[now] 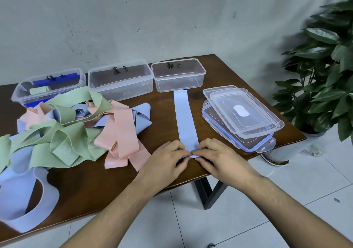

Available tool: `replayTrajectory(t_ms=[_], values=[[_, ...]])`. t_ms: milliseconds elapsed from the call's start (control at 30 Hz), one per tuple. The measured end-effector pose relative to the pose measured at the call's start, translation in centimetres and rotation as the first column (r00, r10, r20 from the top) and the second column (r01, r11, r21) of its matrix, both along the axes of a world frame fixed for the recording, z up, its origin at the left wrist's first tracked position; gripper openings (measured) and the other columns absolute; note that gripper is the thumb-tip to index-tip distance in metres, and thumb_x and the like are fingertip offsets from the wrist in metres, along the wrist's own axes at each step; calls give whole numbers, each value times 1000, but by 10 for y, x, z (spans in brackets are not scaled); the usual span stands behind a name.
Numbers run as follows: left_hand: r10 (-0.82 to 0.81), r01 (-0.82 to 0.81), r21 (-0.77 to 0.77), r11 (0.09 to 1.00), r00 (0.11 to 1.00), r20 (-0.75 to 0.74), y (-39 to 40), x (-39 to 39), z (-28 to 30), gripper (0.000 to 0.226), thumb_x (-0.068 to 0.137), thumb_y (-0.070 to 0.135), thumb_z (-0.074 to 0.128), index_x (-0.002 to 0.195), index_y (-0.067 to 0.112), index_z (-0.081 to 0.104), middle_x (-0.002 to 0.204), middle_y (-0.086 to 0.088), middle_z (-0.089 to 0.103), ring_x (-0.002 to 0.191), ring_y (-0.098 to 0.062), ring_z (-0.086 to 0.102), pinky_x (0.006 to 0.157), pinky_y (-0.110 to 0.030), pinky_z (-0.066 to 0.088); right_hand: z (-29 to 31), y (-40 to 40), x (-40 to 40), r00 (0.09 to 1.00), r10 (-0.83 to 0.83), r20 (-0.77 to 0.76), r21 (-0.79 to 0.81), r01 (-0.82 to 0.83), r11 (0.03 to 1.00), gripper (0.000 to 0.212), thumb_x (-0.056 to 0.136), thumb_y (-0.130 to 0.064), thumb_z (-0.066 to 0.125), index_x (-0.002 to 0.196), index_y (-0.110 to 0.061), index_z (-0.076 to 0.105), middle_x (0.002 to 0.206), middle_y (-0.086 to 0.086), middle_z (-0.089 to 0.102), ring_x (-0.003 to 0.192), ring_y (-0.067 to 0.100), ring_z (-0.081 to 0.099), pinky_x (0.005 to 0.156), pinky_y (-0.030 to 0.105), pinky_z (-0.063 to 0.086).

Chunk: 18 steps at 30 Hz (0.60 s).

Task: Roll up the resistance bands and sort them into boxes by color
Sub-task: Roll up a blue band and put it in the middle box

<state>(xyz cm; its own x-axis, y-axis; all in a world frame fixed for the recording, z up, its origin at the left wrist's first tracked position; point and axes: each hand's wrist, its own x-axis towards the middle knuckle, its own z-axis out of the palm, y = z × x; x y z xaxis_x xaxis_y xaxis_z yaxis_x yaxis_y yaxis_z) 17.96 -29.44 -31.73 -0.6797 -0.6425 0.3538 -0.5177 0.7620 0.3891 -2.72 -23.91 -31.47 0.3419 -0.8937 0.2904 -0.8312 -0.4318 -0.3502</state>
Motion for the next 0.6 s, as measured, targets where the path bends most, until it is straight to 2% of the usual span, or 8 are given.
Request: replayTrajectory(t_ms=[167,333,433,600], values=[[-27,27,17,999,999,23,4,2,1,15,94,22,63,104,17,74,93,7,59,81,-6,55,76,-16,44,2,2,0,1000,3,11,21,-3,1000,26,100,-29,55,117,-20,72,104,-8,60,95,9,56,87,14,42],[8,-4,115,993,999,-35,1,1,2,14,95,22,63,104,18,73,93,11,59,80,4,46,78,-2,32,3,2,0,995,-40,94,61,34,998,12,99,-25,61,108,-26,67,102,-15,57,95,6,51,85,20,44],[16,-8,121,993,997,-70,2,0,3,10,93,18,65,102,18,69,86,17,50,77,13,45,75,-1,30,3,0,3,995,-76,67,46,73,996,11,97,-25,62,105,-25,69,101,-18,53,94,3,46,82,14,39],[2,-1,42,999,1000,-25,2,2,0,13,94,24,62,101,18,71,97,6,54,77,-5,51,72,-13,38,-2,0,4,988,-105,116,61,99,993,11,97,-25,62,104,-25,70,99,-20,49,95,4,47,85,14,38]])
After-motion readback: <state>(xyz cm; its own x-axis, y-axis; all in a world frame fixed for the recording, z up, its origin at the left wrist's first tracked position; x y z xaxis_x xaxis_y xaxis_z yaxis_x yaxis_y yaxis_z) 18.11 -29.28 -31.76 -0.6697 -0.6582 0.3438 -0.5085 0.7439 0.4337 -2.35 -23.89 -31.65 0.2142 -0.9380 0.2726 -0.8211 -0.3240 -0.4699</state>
